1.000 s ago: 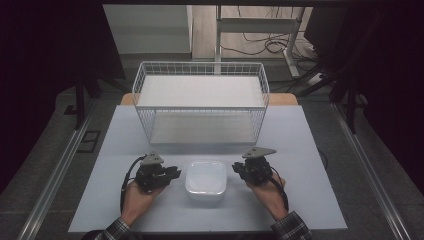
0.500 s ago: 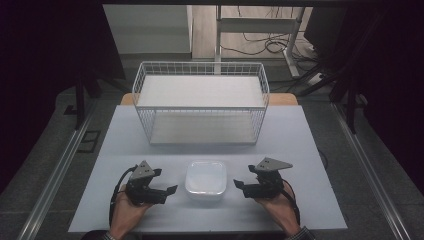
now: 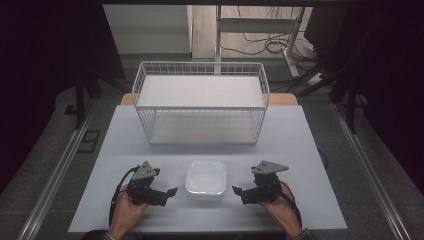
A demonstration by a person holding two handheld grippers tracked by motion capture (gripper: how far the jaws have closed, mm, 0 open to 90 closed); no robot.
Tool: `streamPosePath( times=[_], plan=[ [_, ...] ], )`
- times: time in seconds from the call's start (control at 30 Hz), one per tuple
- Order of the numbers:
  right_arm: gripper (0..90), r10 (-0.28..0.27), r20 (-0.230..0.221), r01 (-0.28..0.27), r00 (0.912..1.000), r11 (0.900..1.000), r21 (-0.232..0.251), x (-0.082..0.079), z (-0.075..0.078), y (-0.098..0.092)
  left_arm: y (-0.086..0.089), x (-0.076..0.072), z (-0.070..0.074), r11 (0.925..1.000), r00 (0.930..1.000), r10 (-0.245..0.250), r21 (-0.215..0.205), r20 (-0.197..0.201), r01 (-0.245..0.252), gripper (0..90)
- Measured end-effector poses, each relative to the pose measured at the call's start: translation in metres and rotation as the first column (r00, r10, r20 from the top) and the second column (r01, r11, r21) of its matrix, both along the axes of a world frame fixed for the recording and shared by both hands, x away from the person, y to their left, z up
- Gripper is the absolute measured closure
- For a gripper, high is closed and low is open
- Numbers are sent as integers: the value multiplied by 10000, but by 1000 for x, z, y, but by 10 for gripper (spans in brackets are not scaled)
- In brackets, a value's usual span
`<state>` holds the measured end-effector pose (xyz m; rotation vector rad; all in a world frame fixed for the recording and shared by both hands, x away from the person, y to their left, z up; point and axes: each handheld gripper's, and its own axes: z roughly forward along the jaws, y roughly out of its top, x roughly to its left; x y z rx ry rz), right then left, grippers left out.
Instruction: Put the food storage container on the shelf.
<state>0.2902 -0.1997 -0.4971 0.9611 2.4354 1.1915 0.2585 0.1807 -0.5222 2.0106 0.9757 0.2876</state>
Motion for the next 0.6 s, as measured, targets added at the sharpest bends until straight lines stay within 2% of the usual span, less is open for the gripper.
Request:
streamPosePath(
  times=[0.1,0.2,0.33,0.43,0.53,0.6],
  plan=[
    [18,-152,-186,147,9997,9995,-275,1,1,1,-3,3,4,9996,9998,-178,-207,-100,175,40],
    [18,-195,-422,185,9989,9996,-234,2,2,2,-8,6,7,9993,9993,-338,-178,-187,334,42],
    [8,-181,-382,176,9991,9998,-129,2,8,6,-16,10,12,9983,9978,-567,-185,-336,561,34],
    [2,-179,-398,172,9990,9997,-173,2,13,11,-20,14,17,9954,9961,-773,-601,-429,747,35],
    [5,-67,-413,60,9991,9998,-167,2,18,17,-26,20,22,9942,9960,-801,-755,-389,770,63],
    [58,-67,-493,57,9988,9998,-214,3,21,22,-30,24,26,9934,9953,-881,-770,-392,849,84]
  ],
)
